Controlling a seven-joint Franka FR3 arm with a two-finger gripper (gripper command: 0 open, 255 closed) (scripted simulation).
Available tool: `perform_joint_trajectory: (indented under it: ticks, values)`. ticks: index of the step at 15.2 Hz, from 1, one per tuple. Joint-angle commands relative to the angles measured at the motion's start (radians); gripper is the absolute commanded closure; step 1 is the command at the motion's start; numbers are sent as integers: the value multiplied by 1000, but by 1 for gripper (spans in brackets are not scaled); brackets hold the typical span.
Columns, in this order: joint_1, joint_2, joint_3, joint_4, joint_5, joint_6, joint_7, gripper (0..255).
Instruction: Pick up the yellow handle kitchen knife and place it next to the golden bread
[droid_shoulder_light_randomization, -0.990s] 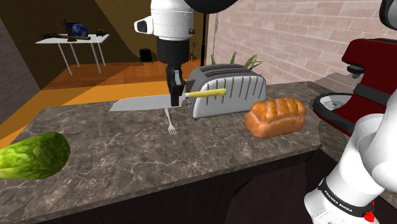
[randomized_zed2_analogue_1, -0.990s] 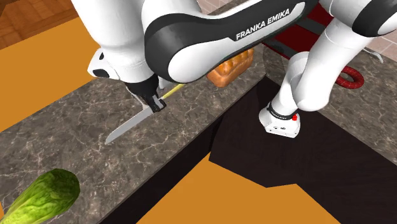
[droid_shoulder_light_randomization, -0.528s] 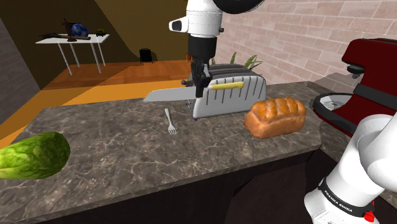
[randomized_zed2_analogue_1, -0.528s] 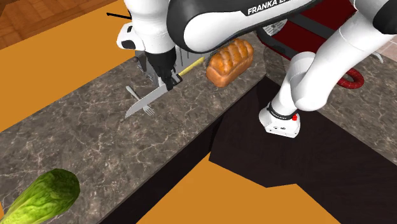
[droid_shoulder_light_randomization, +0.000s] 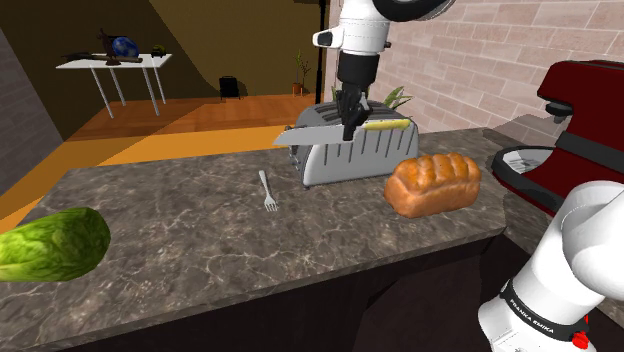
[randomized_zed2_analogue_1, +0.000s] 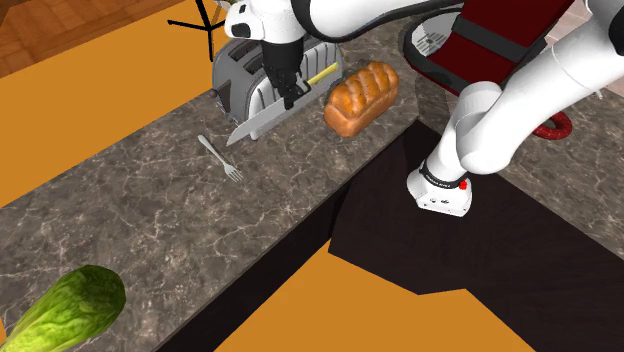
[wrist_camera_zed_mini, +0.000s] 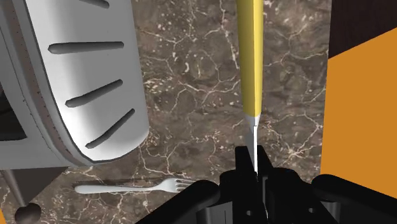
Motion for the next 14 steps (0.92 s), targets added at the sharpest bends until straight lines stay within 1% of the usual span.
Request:
perform_joint_trajectory:
  ticks: [1, 14]
  values:
    - [-7, -16, -14, -32, 0, 15, -23, 255]
    - [-4, 5, -7, -188, 3, 192, -25, 255]
